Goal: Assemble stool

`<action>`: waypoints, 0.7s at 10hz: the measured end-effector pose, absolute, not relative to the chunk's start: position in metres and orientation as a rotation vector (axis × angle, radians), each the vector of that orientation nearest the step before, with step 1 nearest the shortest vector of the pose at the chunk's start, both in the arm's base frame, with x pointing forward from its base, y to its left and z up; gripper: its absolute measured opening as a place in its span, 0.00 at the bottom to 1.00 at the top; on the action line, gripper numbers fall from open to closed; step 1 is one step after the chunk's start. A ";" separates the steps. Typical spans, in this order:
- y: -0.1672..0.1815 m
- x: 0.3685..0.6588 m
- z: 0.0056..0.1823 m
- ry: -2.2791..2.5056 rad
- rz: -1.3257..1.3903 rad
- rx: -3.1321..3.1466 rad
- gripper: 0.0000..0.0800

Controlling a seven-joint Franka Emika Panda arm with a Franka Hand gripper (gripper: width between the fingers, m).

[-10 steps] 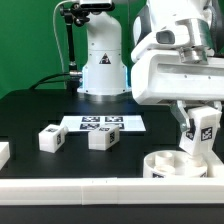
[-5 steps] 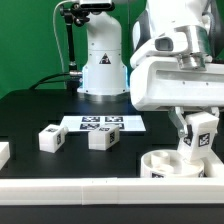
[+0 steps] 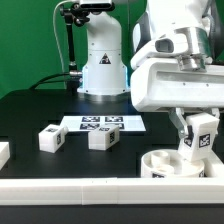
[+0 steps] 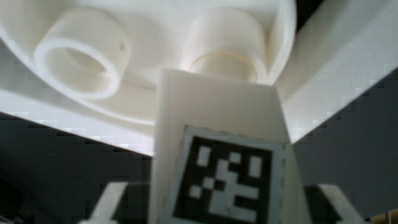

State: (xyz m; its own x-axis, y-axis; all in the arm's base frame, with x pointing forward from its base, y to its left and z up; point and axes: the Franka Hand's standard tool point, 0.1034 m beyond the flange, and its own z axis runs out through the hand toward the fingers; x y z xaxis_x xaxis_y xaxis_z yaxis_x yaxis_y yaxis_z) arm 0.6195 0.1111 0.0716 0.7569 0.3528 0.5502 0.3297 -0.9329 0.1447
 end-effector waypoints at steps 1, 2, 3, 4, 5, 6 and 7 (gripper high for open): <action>0.109 0.619 0.071 0.561 0.928 2.905 0.40; 0.109 0.619 0.072 0.561 0.920 2.909 0.40; 0.109 0.619 0.070 0.561 0.911 2.912 0.40; 0.109 0.619 0.070 0.562 0.911 2.912 0.64; 0.109 0.618 0.070 0.562 0.910 2.912 0.76; 0.109 0.619 0.072 0.561 0.910 2.913 0.80; 0.110 0.619 0.075 0.562 0.914 2.912 0.80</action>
Offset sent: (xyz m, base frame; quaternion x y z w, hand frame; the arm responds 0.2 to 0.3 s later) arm 0.0000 0.0000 0.0000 0.0000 0.0000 0.0000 1.0000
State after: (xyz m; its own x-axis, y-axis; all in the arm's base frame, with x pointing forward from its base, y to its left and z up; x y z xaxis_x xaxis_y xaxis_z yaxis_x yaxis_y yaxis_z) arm 0.6191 0.1098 0.0747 0.7612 0.3508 0.5455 0.3284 -0.9338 0.1423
